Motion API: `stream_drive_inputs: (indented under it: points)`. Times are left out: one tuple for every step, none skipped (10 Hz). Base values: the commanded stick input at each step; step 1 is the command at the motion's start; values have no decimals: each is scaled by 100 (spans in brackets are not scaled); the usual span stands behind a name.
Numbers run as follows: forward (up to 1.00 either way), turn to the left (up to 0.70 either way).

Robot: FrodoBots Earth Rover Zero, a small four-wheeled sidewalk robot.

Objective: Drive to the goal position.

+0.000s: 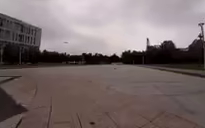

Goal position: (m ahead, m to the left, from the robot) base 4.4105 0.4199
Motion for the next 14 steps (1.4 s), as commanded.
stream_drive_inputs:
  points:
    - [70,0]
    - [70,0]
    - [70,0]
    - [70,0]
    - [70,0]
    - [70,0]
    - [70,0]
    - [70,0]
    - [70,0]
    - [70,0]
    - [70,0]
    - [70,0]
    - [70,0]
    - [70,0]
